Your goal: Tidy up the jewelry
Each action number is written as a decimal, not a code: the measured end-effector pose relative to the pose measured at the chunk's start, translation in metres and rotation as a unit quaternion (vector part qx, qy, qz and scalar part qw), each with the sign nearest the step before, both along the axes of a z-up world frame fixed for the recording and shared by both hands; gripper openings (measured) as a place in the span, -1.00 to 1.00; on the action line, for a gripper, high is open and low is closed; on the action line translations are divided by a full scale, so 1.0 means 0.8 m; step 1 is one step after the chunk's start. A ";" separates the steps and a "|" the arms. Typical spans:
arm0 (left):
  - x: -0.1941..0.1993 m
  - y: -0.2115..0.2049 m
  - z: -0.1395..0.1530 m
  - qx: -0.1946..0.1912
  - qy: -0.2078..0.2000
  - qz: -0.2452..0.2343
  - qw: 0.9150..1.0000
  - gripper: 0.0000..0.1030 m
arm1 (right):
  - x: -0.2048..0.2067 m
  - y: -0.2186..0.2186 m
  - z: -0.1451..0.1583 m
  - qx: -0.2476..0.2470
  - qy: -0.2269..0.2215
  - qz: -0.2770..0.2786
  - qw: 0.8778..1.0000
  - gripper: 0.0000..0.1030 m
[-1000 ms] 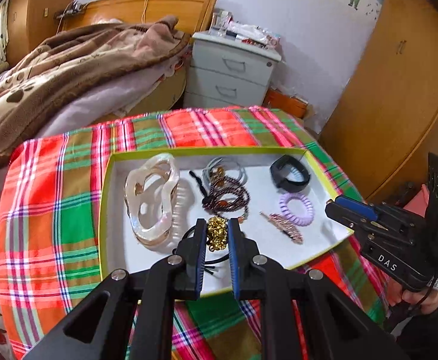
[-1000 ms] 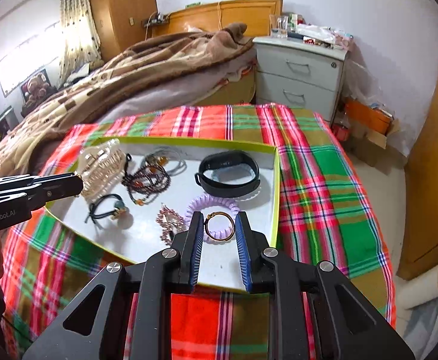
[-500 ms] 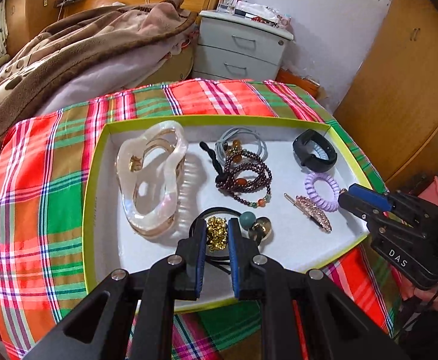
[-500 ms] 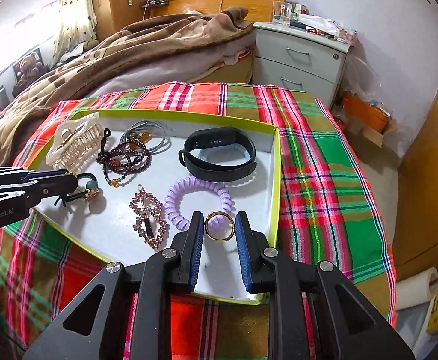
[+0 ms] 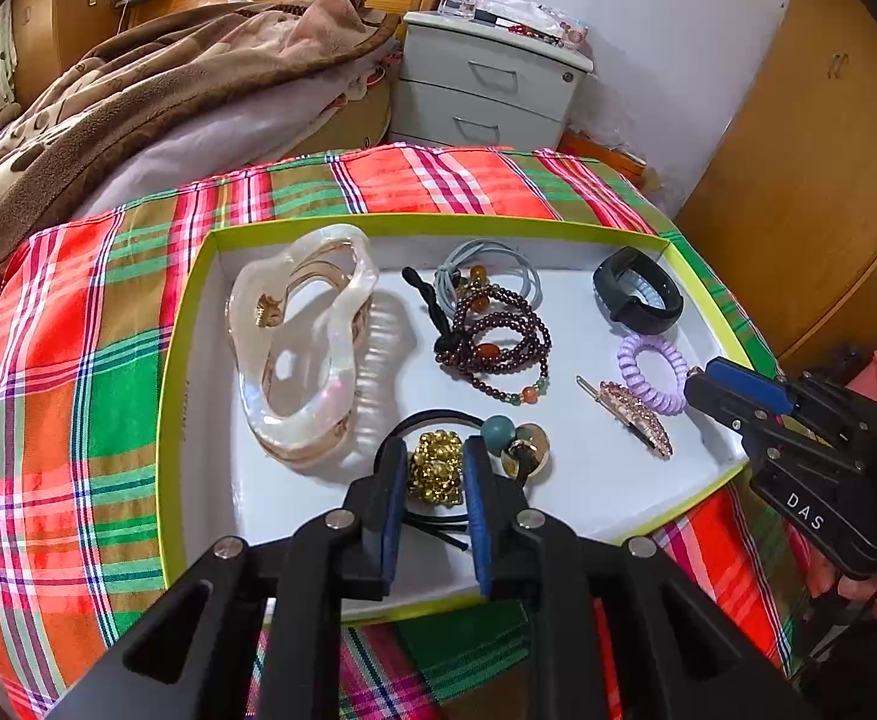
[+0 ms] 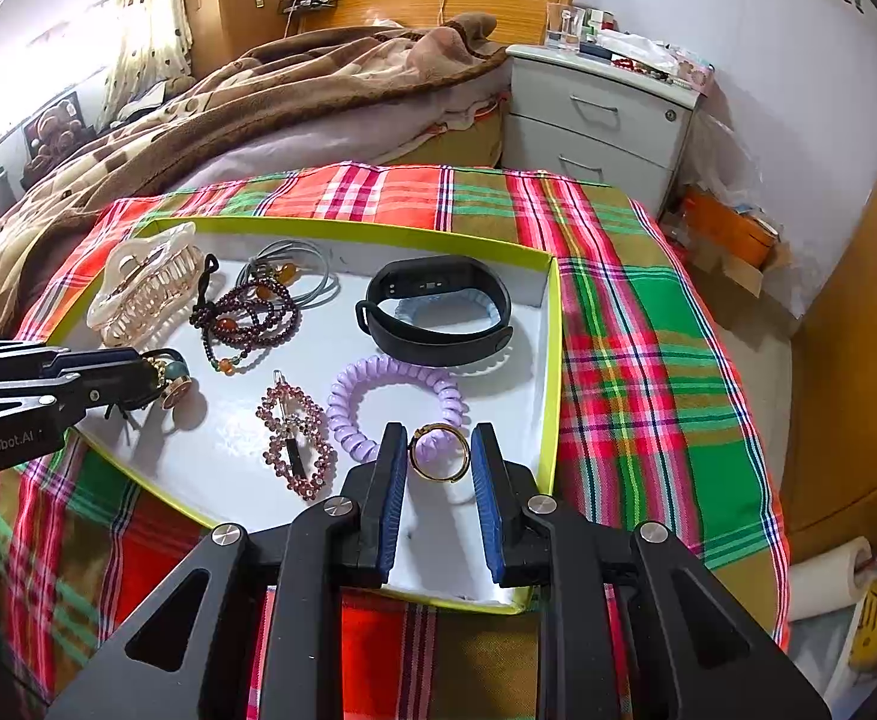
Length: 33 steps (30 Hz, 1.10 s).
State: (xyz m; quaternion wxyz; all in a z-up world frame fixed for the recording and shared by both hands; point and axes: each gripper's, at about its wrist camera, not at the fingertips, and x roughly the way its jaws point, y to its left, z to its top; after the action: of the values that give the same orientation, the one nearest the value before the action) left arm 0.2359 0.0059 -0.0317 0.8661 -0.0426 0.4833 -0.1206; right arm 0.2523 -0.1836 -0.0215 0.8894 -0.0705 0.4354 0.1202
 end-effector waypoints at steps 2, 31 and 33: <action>0.001 -0.001 0.000 -0.001 0.000 0.001 1.000 -0.50 | 0.000 0.000 0.000 0.000 0.000 -0.001 1.000 -0.56; -0.108 -0.015 0.066 0.073 -0.103 0.081 0.989 -0.08 | -0.107 0.012 0.062 0.060 -0.096 -0.042 0.993 -0.20; -0.120 -0.015 0.069 0.080 -0.111 0.091 0.986 -0.08 | -0.115 0.015 0.065 0.062 -0.099 -0.043 0.992 -0.20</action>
State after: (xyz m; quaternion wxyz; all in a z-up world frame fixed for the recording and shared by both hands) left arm 0.1402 -0.0062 0.0236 0.9222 -0.0031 0.3867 -0.0060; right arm 0.1605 -0.1718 0.0303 0.9352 -0.0079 0.3395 0.1008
